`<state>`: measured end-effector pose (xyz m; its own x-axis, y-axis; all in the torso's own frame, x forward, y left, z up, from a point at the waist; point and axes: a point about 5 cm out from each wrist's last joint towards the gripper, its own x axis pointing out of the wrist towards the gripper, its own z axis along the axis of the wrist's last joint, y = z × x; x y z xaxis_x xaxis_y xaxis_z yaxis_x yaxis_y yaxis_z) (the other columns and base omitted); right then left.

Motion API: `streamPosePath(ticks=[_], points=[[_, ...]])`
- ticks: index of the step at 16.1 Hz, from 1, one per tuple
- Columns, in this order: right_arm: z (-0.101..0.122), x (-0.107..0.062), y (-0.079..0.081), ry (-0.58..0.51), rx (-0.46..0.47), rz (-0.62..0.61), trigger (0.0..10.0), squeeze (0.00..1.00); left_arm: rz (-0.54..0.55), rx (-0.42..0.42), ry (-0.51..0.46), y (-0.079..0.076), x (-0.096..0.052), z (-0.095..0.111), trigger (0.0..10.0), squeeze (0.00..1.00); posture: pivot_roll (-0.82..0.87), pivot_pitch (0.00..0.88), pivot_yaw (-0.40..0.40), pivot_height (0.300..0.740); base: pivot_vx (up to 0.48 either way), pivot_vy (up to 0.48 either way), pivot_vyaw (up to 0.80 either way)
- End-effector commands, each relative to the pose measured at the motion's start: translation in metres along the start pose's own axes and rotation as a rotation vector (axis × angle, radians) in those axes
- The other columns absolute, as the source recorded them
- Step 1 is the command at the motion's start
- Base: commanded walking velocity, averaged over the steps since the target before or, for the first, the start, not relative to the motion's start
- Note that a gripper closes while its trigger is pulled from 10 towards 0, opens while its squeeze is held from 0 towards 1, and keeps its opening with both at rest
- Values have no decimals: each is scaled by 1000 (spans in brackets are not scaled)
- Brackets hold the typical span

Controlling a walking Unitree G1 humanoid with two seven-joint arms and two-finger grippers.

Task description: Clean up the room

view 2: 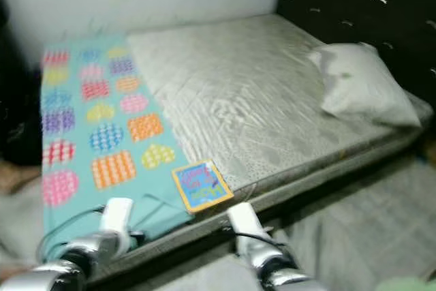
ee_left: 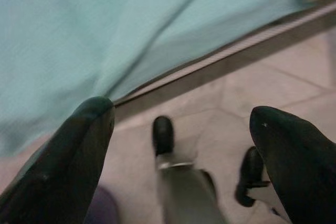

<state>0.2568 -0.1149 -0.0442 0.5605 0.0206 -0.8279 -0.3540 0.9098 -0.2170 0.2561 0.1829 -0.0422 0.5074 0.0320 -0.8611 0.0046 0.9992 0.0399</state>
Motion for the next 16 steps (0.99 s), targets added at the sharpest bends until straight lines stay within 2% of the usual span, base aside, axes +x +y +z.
streamPosePath(ticks=[1,14,16], points=[[3,0,2,-10,-9,11,10000,0,-6,-8,-16,-3,0,6,10000,0,-64,0,-65,740,0,0,800],[4,0,6,-26,-35,28,10000,0,-30,-28,-29,-5,0,6,10000,0,-59,0,-65,740,0,0,800],[5,0,6,-32,-17,26,10000,0,-35,-30,-32,-5,0,6,10000,0,-63,0,-63,740,0,0,216]])
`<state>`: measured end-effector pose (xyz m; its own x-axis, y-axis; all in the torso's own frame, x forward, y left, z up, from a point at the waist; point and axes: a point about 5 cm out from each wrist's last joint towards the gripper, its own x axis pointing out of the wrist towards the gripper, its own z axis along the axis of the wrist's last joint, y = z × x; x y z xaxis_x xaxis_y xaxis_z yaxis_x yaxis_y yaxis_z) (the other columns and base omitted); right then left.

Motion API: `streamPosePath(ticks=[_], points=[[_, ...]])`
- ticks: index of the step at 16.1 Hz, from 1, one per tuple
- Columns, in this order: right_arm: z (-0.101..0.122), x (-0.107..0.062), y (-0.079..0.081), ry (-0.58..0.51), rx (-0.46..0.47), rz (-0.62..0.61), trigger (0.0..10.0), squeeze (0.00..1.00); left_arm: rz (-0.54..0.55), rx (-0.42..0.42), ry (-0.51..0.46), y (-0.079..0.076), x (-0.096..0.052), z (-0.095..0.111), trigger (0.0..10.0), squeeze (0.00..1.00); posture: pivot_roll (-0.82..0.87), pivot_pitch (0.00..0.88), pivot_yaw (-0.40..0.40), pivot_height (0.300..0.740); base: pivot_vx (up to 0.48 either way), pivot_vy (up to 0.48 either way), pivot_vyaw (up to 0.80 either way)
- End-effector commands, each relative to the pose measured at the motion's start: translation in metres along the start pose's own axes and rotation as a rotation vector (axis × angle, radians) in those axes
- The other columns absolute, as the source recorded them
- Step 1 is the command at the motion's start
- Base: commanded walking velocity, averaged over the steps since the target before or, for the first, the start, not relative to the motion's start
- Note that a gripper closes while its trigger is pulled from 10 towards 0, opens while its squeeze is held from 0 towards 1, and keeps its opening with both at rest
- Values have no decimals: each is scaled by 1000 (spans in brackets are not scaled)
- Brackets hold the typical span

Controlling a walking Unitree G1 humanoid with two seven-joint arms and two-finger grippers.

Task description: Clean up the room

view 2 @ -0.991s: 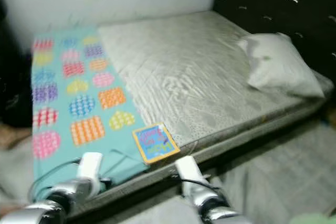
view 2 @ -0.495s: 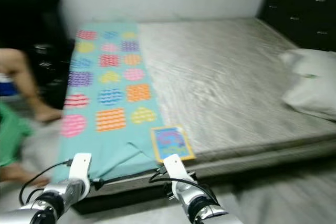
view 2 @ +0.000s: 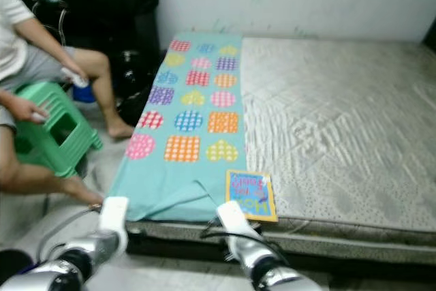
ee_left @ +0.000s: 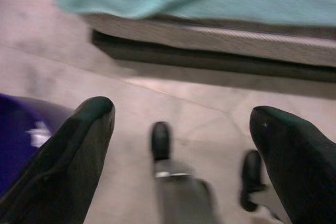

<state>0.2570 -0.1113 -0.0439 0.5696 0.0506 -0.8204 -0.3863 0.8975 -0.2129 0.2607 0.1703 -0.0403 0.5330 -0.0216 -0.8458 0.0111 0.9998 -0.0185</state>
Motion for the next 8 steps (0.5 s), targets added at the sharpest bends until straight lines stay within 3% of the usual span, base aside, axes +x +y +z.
streamPosePath(ticks=[1,8], points=[[3,0,2,-8,15,3,10000,0,17,-6,-3,7,-1,1,10000,0,-63,0,-62,740,0,0,0],[4,0,3,-12,3,9,10000,0,-20,-20,-40,3,-1,8,10000,0,-65,0,-64,740,0,0,0]])
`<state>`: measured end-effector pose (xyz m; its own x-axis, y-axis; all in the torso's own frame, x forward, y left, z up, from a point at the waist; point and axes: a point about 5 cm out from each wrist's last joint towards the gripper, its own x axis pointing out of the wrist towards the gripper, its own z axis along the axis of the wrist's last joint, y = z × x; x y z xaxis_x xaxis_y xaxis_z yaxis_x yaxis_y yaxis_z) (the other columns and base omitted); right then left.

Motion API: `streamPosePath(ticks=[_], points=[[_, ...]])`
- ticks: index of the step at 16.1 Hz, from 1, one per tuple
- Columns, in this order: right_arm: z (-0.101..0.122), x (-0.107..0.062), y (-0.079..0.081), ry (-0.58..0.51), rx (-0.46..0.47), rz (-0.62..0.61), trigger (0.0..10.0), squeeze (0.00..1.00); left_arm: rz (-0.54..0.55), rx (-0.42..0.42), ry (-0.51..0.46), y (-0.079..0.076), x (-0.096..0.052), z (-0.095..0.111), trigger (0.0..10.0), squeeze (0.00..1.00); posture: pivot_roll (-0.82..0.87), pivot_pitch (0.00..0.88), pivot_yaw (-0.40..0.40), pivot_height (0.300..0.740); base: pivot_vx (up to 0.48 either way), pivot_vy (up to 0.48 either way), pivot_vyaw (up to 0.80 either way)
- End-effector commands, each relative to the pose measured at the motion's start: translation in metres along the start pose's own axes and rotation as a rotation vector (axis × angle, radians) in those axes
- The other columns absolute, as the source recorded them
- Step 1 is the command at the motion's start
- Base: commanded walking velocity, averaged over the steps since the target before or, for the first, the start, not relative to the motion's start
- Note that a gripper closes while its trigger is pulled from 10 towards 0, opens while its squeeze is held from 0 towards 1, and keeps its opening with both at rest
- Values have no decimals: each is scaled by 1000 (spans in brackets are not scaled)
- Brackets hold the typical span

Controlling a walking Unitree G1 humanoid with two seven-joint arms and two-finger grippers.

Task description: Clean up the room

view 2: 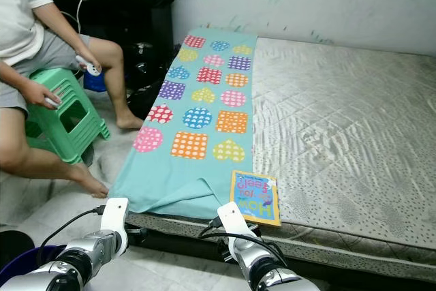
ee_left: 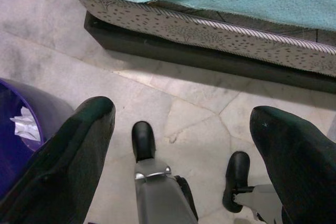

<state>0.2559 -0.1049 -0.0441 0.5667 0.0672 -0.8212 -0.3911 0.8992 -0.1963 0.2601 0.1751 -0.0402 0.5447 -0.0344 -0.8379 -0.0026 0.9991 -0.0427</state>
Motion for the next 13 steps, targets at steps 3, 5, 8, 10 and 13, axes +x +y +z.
streamPosePath(ticks=[3,5,8,10,13], points=[[3,0,-3,-8,-3,-7,10000,0,-12,9,-28,-2,-1,9,10000,0,-66,0,-62,740,89,0,0],[4,0,-4,-10,-2,-7,10000,0,-23,13,-30,-3,-1,9,10000,0,-66,0,-62,740,268,0,0],[5,0,-4,-13,-6,-7,10000,0,-26,15,-32,-4,-1,10,10000,0,-67,0,-62,740,282,0,0],[5,0,-4,-15,-8,-7,10000,0,-27,17,-33,-4,-1,11,10000,0,-67,0,-62,740,291,0,0],[6,0,-4,-18,-11,-8,10000,0,-29,22,-34,-5,-1,11,10000,0,-67,0,-62,740,303,0,0]])
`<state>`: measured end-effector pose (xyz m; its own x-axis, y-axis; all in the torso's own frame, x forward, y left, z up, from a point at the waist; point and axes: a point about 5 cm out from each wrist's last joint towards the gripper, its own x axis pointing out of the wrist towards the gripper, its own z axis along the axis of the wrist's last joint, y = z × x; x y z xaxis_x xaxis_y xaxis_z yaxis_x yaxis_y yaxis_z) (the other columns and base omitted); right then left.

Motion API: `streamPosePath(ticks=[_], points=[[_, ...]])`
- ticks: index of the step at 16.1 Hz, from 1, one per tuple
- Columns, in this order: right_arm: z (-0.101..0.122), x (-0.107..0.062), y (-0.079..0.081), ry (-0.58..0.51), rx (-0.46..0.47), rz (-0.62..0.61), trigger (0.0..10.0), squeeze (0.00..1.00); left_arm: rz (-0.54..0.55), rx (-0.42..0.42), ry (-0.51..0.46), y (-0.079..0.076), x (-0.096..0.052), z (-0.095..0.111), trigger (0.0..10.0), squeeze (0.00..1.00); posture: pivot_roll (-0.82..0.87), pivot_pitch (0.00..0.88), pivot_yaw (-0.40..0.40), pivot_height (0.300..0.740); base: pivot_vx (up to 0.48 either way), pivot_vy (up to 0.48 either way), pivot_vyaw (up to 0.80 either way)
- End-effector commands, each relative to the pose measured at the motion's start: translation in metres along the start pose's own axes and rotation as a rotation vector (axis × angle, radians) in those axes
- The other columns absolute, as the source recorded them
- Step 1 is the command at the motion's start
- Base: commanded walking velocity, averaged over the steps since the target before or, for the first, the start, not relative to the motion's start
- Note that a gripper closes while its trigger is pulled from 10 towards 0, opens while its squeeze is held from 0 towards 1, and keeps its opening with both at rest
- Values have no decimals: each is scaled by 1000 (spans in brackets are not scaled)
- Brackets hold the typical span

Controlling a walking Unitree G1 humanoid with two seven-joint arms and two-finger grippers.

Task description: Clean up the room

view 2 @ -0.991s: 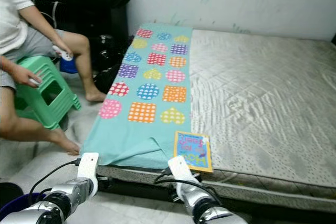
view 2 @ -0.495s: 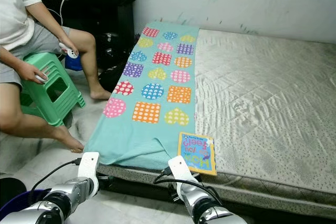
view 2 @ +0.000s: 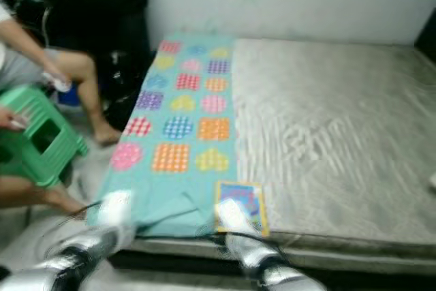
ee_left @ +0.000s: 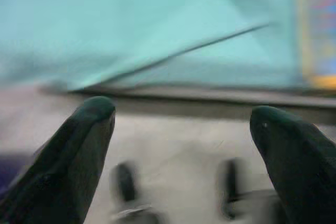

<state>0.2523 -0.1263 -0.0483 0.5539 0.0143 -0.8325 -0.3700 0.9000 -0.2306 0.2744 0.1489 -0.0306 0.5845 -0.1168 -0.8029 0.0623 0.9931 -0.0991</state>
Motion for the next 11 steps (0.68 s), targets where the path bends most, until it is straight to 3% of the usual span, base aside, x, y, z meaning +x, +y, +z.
streamPosePath(ticks=[1,11], points=[[20,-2,13,-57,-8,32,10000,0,56,3,19,22,-3,-5,10000,0,-67,0,-62,740,277,0,0],[20,-2,14,-57,-14,35,10000,0,58,27,19,21,-3,-6,10000,0,-66,0,-62,740,24,0,0]])
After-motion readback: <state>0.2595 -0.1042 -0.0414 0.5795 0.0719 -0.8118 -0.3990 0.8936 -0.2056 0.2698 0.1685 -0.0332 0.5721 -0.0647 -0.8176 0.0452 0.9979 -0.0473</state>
